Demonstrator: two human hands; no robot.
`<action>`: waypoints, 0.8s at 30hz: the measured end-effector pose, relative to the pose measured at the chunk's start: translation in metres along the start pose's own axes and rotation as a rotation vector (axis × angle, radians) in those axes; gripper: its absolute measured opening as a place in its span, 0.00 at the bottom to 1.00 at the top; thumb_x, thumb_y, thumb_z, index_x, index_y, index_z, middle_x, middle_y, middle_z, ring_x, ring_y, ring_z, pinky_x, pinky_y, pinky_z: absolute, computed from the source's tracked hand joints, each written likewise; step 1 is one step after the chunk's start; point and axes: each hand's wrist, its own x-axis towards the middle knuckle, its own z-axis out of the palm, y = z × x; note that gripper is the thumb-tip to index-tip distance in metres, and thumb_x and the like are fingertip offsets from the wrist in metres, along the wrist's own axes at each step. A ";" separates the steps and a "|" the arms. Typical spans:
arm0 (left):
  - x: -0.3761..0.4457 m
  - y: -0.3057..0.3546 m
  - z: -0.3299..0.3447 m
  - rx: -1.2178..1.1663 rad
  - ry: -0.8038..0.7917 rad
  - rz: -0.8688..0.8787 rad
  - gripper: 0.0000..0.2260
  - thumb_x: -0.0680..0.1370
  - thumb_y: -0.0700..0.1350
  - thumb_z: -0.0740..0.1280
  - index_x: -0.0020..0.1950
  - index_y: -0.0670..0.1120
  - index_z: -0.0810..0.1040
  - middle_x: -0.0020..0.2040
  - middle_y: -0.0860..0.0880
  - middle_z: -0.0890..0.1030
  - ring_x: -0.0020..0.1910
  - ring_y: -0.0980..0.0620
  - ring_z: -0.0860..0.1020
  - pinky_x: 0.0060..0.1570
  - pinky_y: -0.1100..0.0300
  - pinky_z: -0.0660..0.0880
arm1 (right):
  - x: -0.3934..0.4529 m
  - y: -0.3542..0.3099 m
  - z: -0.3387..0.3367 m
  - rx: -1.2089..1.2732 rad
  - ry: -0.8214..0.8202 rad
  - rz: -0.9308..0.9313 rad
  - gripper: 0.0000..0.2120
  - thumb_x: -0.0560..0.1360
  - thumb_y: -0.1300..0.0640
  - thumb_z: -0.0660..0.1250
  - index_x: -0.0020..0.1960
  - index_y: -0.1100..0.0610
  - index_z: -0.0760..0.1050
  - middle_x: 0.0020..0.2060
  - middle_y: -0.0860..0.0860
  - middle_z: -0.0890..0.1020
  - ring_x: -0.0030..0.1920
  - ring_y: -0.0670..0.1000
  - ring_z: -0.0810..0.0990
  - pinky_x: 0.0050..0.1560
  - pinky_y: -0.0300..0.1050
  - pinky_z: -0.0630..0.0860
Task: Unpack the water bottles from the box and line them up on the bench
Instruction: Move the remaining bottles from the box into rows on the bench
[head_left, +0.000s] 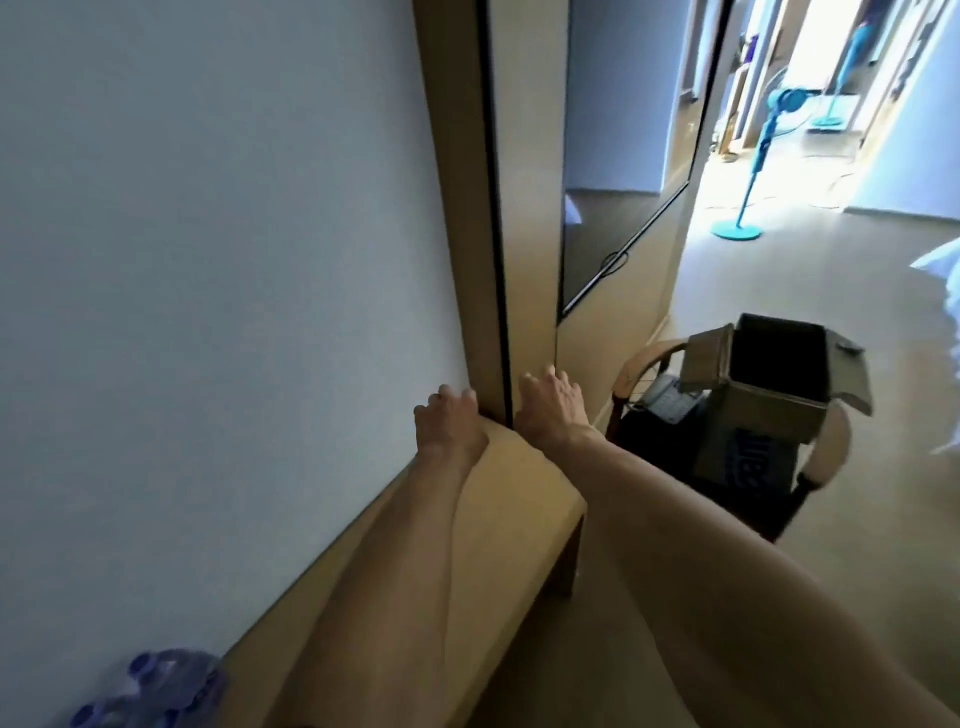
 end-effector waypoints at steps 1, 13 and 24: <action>0.010 0.030 -0.003 -0.002 -0.013 0.048 0.13 0.78 0.42 0.59 0.62 0.45 0.72 0.61 0.41 0.73 0.57 0.43 0.74 0.55 0.50 0.71 | 0.001 0.029 -0.009 -0.006 0.003 0.046 0.17 0.74 0.59 0.63 0.63 0.57 0.72 0.59 0.59 0.72 0.61 0.61 0.71 0.61 0.54 0.69; 0.132 0.305 0.015 -0.061 0.039 0.509 0.18 0.77 0.43 0.67 0.67 0.46 0.73 0.57 0.42 0.76 0.57 0.43 0.77 0.55 0.50 0.76 | 0.024 0.307 -0.065 -0.069 0.054 0.513 0.18 0.75 0.57 0.67 0.64 0.57 0.73 0.60 0.59 0.71 0.60 0.61 0.72 0.60 0.56 0.72; 0.331 0.435 0.081 -0.102 -0.123 0.594 0.15 0.76 0.44 0.69 0.62 0.46 0.73 0.64 0.40 0.73 0.63 0.42 0.74 0.61 0.48 0.73 | 0.182 0.446 -0.029 -0.029 -0.046 0.698 0.17 0.75 0.62 0.64 0.64 0.57 0.72 0.62 0.60 0.70 0.62 0.61 0.71 0.61 0.56 0.73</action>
